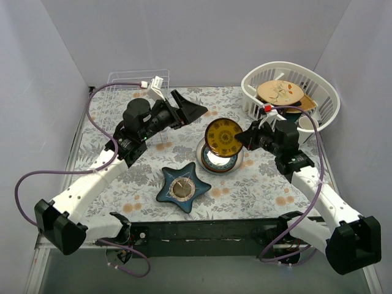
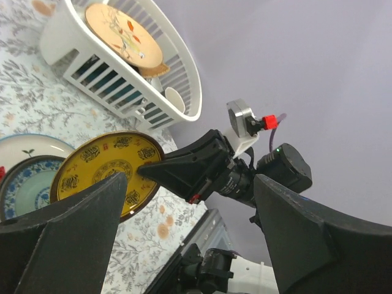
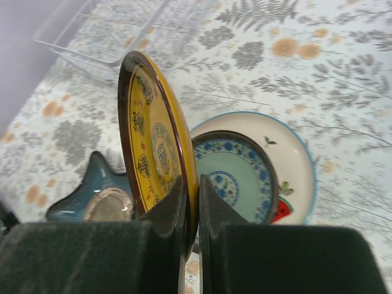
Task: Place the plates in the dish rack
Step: Insert the plate into the dish rack.
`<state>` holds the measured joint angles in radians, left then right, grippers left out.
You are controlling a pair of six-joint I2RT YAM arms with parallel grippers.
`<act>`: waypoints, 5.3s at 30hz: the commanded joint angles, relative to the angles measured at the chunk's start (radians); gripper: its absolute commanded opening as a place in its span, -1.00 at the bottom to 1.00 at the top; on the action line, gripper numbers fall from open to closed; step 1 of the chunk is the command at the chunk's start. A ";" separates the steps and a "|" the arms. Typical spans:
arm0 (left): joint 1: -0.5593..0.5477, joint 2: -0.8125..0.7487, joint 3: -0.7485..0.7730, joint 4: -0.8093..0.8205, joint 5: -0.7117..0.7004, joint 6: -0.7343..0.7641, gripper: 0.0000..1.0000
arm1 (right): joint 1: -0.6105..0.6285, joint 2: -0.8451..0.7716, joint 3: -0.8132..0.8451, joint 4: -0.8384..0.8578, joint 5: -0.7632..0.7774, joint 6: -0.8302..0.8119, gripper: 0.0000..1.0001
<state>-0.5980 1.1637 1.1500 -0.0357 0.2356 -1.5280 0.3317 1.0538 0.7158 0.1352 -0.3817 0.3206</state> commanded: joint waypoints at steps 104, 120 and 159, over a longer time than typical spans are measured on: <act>0.041 0.425 0.221 -0.009 0.180 -0.163 -1.00 | 0.922 -0.190 -0.001 0.029 1.288 -0.416 0.48; 0.464 0.317 0.379 -0.352 0.179 0.282 -1.00 | 0.920 -0.201 -0.039 -0.031 1.193 -0.288 0.49; 1.073 0.680 0.584 -0.388 0.578 0.787 -1.00 | 0.733 0.054 0.180 -0.177 0.816 -0.284 0.50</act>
<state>0.4435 1.8542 1.7290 -0.4271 0.8284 -0.7895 1.0790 1.0695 0.8261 -0.0303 0.4862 0.0525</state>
